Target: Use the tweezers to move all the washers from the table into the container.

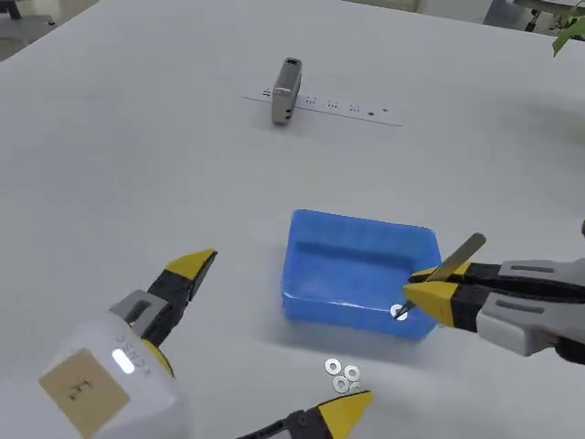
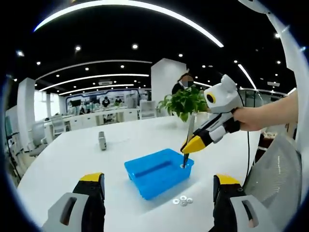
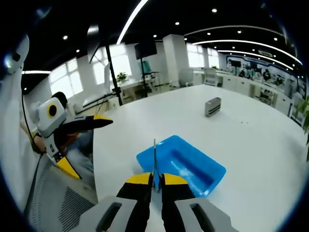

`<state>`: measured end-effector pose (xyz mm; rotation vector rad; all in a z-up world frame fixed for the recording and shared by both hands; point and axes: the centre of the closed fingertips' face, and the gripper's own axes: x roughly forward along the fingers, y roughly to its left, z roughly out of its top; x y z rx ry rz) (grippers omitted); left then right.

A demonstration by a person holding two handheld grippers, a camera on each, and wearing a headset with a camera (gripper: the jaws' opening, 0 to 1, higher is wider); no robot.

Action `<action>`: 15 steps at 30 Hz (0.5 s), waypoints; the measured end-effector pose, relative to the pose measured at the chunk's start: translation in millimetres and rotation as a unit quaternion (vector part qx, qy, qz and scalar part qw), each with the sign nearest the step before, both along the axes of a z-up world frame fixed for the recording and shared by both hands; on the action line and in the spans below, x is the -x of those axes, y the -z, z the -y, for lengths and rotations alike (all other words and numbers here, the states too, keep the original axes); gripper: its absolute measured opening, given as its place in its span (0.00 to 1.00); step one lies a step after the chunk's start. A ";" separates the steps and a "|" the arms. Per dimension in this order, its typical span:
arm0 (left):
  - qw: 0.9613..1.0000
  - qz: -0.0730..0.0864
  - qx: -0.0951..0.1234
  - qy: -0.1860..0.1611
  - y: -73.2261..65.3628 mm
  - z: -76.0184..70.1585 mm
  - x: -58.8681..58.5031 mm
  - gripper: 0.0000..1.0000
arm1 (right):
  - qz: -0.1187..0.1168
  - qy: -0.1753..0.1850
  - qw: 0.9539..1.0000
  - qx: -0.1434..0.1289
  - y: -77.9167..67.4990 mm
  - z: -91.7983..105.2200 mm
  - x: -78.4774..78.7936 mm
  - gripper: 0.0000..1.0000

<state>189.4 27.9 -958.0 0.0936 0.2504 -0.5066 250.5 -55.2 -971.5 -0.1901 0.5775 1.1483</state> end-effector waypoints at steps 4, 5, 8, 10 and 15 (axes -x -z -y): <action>1.000 -0.003 0.010 0.003 -0.6 3.3 0.0 0.96 | 0.003 0.017 1.000 0.002 1.1 2.0 -13.4 0.03; 1.000 -0.004 0.011 0.003 -0.4 3.8 0.1 0.96 | 0.004 0.021 1.000 0.004 2.5 2.5 -16.4 0.03; 1.000 -0.007 0.002 0.006 1.0 6.6 0.8 0.96 | 0.005 0.035 0.999 0.016 11.9 4.7 -29.0 0.03; 1.000 -0.006 0.004 0.008 -0.1 7.8 1.0 0.96 | 0.004 0.044 0.999 0.020 19.5 6.5 -36.9 0.03; 1.000 -0.010 0.006 0.010 0.0 9.3 1.4 0.95 | -0.009 0.056 0.998 0.032 37.6 9.5 -50.4 0.03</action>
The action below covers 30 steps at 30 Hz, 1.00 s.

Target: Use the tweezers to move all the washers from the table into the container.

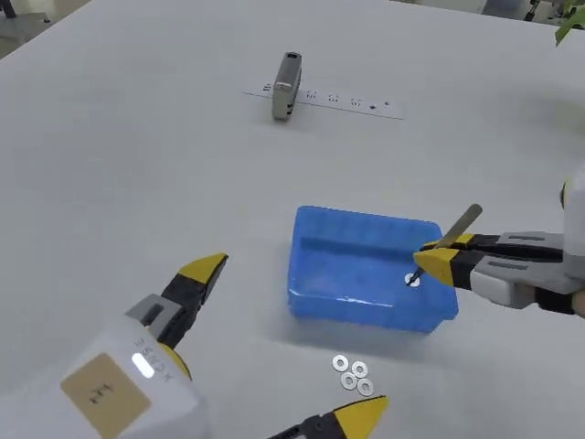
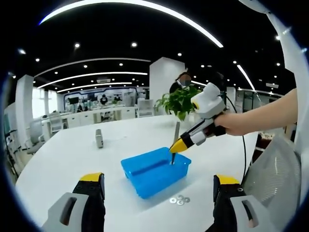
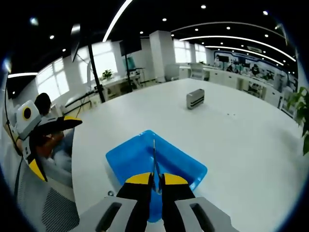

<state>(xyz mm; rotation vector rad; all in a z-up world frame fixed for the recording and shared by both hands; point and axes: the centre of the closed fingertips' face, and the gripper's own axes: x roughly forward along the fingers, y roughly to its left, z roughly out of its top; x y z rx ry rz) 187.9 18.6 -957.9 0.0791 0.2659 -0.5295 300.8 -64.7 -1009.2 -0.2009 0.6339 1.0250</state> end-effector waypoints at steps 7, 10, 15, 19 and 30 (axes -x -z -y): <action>1.000 -0.005 -0.002 -0.004 1.7 -2.1 -0.5 0.93 | -0.009 0.006 1.000 0.012 17.2 1.6 -10.5 0.04; 1.000 -0.009 -0.002 -0.006 2.8 -2.8 -0.7 0.93 | -0.011 0.004 1.000 0.024 22.9 2.4 -12.0 0.04; 1.000 -0.014 -0.003 -0.005 4.3 -2.7 -0.6 0.92 | -0.006 -0.001 0.999 0.034 24.4 2.5 -12.3 0.04; 1.000 -0.016 -0.002 -0.003 5.1 -2.4 -0.3 0.92 | -0.001 -0.003 0.999 0.042 24.8 3.2 -13.1 0.04; 1.000 -0.018 -0.002 -0.004 6.5 -4.2 0.0 0.91 | 0.013 0.001 1.000 0.013 2.3 0.9 -3.2 0.04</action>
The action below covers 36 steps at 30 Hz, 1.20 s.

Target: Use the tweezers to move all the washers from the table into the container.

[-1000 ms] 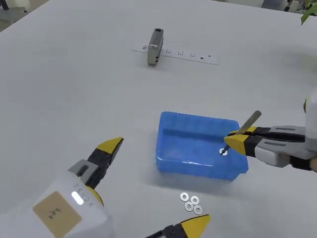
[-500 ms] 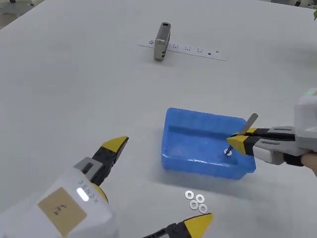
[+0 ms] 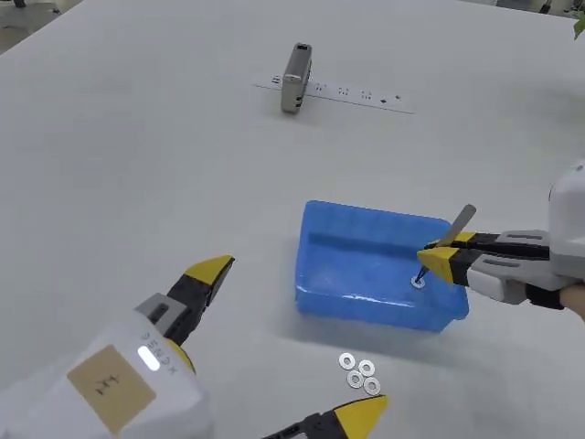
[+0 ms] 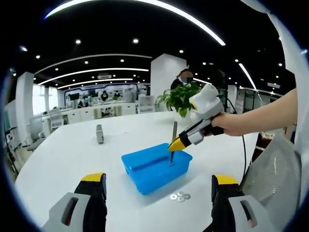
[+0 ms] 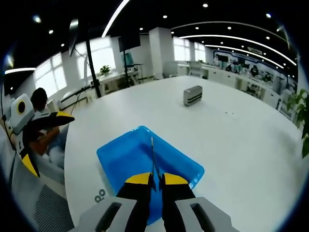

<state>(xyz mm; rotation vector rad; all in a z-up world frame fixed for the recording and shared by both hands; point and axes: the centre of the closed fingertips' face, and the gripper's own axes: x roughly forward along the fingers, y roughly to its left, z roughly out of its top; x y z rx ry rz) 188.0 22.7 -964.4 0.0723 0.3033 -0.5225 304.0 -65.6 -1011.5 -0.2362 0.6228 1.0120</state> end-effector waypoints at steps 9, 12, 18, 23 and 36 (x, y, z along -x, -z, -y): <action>1.000 0.000 0.004 0.000 0.3 -0.9 0.5 0.91 | 0.010 -0.005 0.999 -0.046 -33.4 -11.3 30.9 0.04; 1.000 0.000 0.005 0.000 0.4 -0.9 0.5 0.91 | 0.010 -0.012 0.999 -0.050 -37.5 -15.7 43.9 0.04; 1.000 -0.001 0.004 0.004 1.8 -0.3 1.1 0.90 | -0.014 -0.036 0.997 -0.063 -28.1 -26.2 73.8 0.04; 1.000 0.000 -0.004 0.015 3.0 3.1 2.4 0.91 | -0.059 -0.036 0.995 -0.072 -4.5 -29.8 89.0 0.04; 1.000 -0.006 -0.004 0.015 3.8 4.0 3.1 0.90 | -0.099 -0.031 0.993 -0.059 29.6 -29.1 103.7 0.04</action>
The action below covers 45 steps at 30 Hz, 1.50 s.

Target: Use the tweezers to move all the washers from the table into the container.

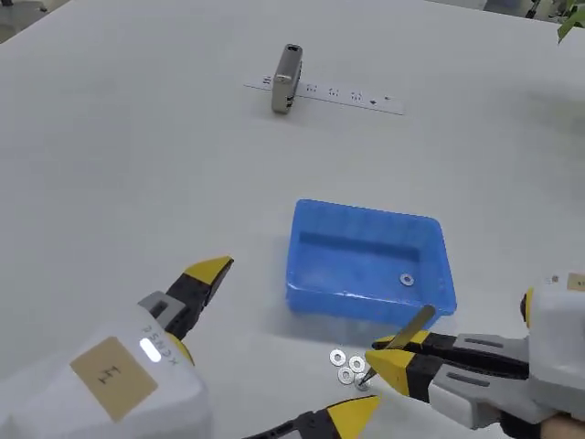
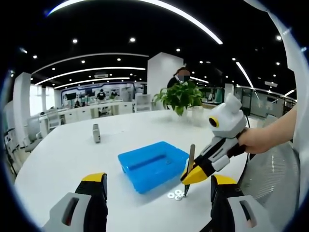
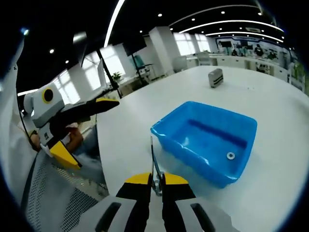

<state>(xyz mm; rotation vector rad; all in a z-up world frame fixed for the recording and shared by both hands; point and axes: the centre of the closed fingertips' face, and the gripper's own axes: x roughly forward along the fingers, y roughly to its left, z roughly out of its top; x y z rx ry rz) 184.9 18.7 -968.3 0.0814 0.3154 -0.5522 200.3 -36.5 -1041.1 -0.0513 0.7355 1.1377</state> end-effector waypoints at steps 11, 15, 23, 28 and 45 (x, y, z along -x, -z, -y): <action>1.000 -0.003 -0.002 0.000 1.2 -0.4 0.3 0.88 | 0.015 -0.023 1.000 0.007 -0.5 -3.4 7.2 0.05; 1.000 -0.003 -0.003 0.000 1.2 -0.2 0.4 0.87 | 0.022 -0.027 0.999 0.009 -0.2 -3.8 9.3 0.05; 1.000 -0.004 -0.005 0.002 1.7 0.0 0.7 0.86 | 0.069 -0.053 0.996 0.028 0.0 -2.0 18.4 0.05; 1.000 -0.005 -0.006 0.003 2.5 0.0 1.2 0.85 | 0.132 -0.092 0.986 0.051 0.6 -8.2 22.8 0.04; 1.000 0.006 0.005 0.000 -2.5 -1.8 0.8 0.81 | 0.114 -0.058 0.991 0.039 1.7 -8.8 12.8 0.03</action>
